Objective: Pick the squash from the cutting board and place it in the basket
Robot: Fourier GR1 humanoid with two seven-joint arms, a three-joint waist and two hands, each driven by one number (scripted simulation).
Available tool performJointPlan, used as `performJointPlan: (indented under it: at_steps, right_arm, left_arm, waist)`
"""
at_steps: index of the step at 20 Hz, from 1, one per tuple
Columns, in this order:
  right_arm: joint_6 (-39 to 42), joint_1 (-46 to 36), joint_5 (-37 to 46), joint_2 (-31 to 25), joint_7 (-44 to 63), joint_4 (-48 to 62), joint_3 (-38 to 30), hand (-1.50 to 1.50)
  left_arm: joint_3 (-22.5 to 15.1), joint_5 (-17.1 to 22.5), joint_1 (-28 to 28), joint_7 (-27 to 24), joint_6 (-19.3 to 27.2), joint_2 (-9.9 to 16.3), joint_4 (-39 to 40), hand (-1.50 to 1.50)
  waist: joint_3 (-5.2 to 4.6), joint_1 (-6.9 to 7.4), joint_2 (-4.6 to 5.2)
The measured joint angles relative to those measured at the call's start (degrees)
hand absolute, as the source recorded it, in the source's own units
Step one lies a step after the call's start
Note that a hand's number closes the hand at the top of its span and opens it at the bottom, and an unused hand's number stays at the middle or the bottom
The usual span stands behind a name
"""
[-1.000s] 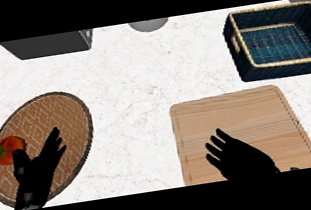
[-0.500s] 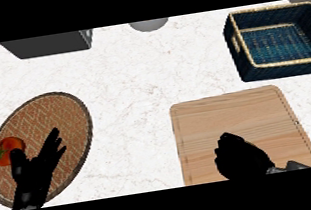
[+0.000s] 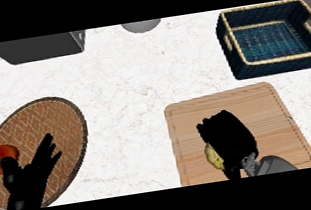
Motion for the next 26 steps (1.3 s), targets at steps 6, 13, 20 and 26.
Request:
performJointPlan:
  at_steps: [6, 13, 20, 26]
  right_arm:
    - [-4.2, -0.9, -2.2, 11.2, 12.3, -4.5, -6.5, 1.50]
    - [-17.7, -5.8, -15.4, 15.4, 19.2, -19.0, -15.5, 1.50]
    - [-14.5, -19.7, -19.6, 14.8, 31.6, -27.6, -27.9, 1.50]
    - [-10.4, -33.4, -24.5, 9.2, 35.9, -24.7, -41.1, 1.50]
  left_arm:
    - [-1.1, -1.3, -0.9, 0.8, 0.7, -1.0, 0.0, 0.00]
    - [-1.3, -1.6, -0.5, 0.5, 0.7, -1.3, -0.3, 0.00]
    - [-0.9, -1.9, -1.0, 0.4, 0.0, -1.3, 0.4, 0.00]
    - [-0.9, -2.0, -1.2, 2.6, -0.1, -1.4, -0.6, 0.00]
  waist:
    - [0.07, 0.93, -0.08]
    - [0.05, 1.43, -0.21]
    - [0.08, 1.66, -0.27]
    - [-0.16, 1.96, -0.12]
